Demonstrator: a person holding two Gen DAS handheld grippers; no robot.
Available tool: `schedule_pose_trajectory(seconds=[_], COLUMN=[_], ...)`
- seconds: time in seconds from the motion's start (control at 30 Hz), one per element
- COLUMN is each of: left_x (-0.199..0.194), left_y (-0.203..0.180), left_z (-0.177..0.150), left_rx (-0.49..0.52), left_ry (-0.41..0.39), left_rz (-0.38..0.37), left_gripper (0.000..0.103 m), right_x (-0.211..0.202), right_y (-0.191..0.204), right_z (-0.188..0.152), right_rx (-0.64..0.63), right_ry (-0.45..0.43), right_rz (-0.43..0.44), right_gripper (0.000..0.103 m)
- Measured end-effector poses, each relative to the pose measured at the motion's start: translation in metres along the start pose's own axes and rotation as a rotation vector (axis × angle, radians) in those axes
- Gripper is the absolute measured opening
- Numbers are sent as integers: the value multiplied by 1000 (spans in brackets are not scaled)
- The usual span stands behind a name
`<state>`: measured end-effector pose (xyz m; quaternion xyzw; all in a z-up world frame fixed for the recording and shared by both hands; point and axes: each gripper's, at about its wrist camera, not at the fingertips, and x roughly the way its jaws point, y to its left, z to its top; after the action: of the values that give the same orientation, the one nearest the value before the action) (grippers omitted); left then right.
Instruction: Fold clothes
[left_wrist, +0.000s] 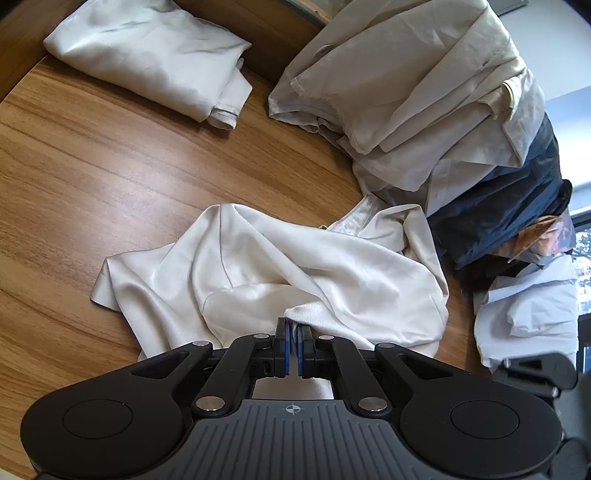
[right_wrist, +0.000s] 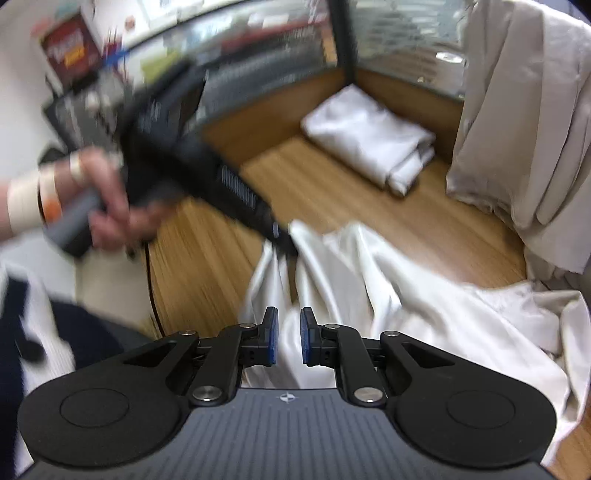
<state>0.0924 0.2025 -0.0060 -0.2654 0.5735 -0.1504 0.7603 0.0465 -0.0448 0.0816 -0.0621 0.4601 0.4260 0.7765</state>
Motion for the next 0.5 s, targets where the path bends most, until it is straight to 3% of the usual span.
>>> schedule_pose_trajectory(seconds=[0.23, 0.37, 0.5], left_x=[-3, -8, -13], left_y=[-9, -11, -10], left_z=[-8, -13, -15], left_rx=[46, 59, 66], left_ry=[-2, -15, -19], left_rz=[10, 20, 13], left_gripper=[6, 6, 6], right_x=[61, 95, 97], right_y=[-22, -41, -41], right_z=[11, 1, -4], right_rx=[173, 286, 245], right_ry=[46, 72, 67], right_rz=[52, -53, -202], right_gripper=[12, 10, 10])
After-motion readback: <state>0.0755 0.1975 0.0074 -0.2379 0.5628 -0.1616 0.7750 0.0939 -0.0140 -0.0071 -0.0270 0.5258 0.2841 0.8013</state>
